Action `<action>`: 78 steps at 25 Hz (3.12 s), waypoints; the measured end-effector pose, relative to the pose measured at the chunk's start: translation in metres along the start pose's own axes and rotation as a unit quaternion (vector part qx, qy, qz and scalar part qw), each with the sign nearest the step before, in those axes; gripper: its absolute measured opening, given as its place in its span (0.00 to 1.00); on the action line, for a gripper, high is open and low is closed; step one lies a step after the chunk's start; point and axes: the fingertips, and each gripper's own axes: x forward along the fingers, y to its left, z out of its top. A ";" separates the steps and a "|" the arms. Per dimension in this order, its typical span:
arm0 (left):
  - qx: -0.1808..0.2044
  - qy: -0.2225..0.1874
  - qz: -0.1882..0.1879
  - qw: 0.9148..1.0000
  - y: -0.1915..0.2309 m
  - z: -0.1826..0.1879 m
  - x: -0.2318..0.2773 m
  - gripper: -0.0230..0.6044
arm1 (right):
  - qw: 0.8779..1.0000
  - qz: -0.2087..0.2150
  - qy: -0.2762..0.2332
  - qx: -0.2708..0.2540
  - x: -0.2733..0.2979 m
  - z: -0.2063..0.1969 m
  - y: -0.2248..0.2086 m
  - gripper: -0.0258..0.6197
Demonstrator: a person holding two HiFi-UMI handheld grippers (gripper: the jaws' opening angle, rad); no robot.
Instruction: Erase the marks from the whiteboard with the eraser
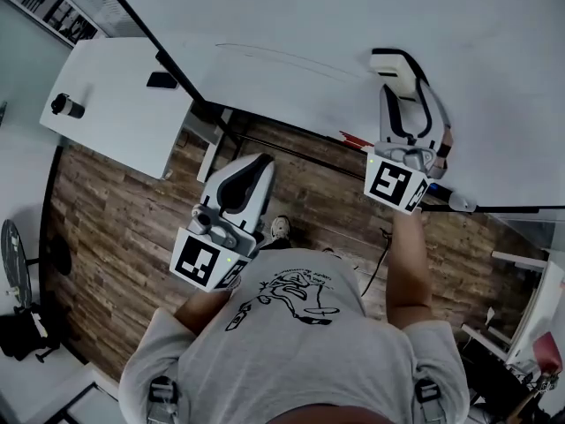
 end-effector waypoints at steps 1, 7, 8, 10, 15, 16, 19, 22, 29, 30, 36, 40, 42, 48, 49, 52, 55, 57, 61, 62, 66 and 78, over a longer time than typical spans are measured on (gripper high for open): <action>-0.002 0.000 -0.004 1.000 0.003 -0.001 0.001 0.09 | 1.000 0.001 0.002 -0.001 0.001 -0.001 0.004 0.40; -0.005 0.001 -0.015 1.000 0.017 0.001 -0.002 0.09 | 1.000 0.007 0.009 -0.003 0.007 0.000 0.024 0.40; -0.006 0.001 -0.015 1.000 0.019 0.001 -0.003 0.09 | 1.000 0.007 0.010 -0.003 0.007 0.000 0.027 0.40; -0.009 0.003 -0.016 1.000 0.026 -0.001 -0.005 0.09 | 1.000 0.012 0.011 -0.006 0.010 0.000 0.036 0.40; -0.011 0.006 -0.021 1.000 0.037 -0.003 -0.009 0.09 | 1.000 0.021 0.014 -0.010 0.017 -0.001 0.059 0.40; -0.011 0.006 -0.022 1.000 0.039 -0.003 -0.010 0.09 | 1.000 0.022 0.016 -0.009 0.018 -0.001 0.063 0.40; -0.011 0.007 -0.024 1.000 0.044 -0.002 -0.012 0.09 | 0.999 0.033 0.019 -0.011 0.021 -0.002 0.077 0.40; -0.012 0.008 -0.024 1.000 0.049 -0.002 -0.014 0.09 | 0.999 0.042 0.022 -0.013 0.024 -0.003 0.090 0.40; -0.015 0.011 -0.025 1.000 0.058 -0.005 -0.018 0.09 | 0.998 0.054 0.027 -0.020 0.028 -0.005 0.110 0.40; -0.016 0.011 -0.025 1.000 0.059 -0.006 -0.018 0.09 | 0.998 0.057 0.027 -0.022 0.029 -0.005 0.114 0.40; -0.018 0.012 -0.025 0.999 0.061 -0.007 -0.020 0.09 | 0.996 0.074 0.029 -0.028 0.032 -0.004 0.132 0.40; -0.019 0.012 -0.024 0.999 0.063 -0.007 -0.020 0.09 | 0.993 0.102 0.031 -0.043 0.038 -0.006 0.160 0.40; -0.018 0.010 -0.022 1.000 0.065 -0.006 -0.021 0.09 | 0.992 0.113 0.033 -0.052 0.041 -0.007 0.175 0.40; -0.019 0.005 -0.014 1.000 0.068 -0.005 -0.025 0.09 | 0.987 0.141 0.043 -0.062 0.044 -0.009 0.202 0.40; -0.018 0.004 -0.013 1.000 0.068 -0.005 -0.025 0.09 | 0.987 0.145 0.046 -0.060 0.043 -0.008 0.201 0.40; -0.019 0.002 -0.014 1.000 0.069 -0.004 -0.025 0.09 | 0.987 0.147 0.046 -0.046 0.035 0.001 0.191 0.40; -0.018 0.000 -0.016 1.000 0.072 -0.004 -0.022 0.09 | 0.991 0.129 0.033 -0.025 0.027 0.017 0.170 0.40; -0.018 -0.003 -0.018 1.000 0.074 -0.003 -0.020 0.09 | 0.993 0.115 0.025 -0.009 0.023 0.028 0.152 0.40; -0.016 -0.008 -0.021 1.000 0.075 0.000 -0.014 0.09 | 0.996 0.081 0.014 0.021 0.019 0.044 0.105 0.40; -0.016 -0.009 -0.022 1.000 0.076 0.000 -0.013 0.09 | 0.997 0.072 0.011 0.027 0.019 0.048 0.094 0.40; -0.014 -0.012 -0.023 1.000 0.080 0.002 -0.009 0.09 | 0.998 0.040 -0.002 0.039 0.024 0.062 0.053 0.40; -0.017 -0.014 -0.018 1.000 0.093 0.000 -0.009 0.09 | 0.999 0.010 0.003 0.038 0.040 0.062 0.034 0.40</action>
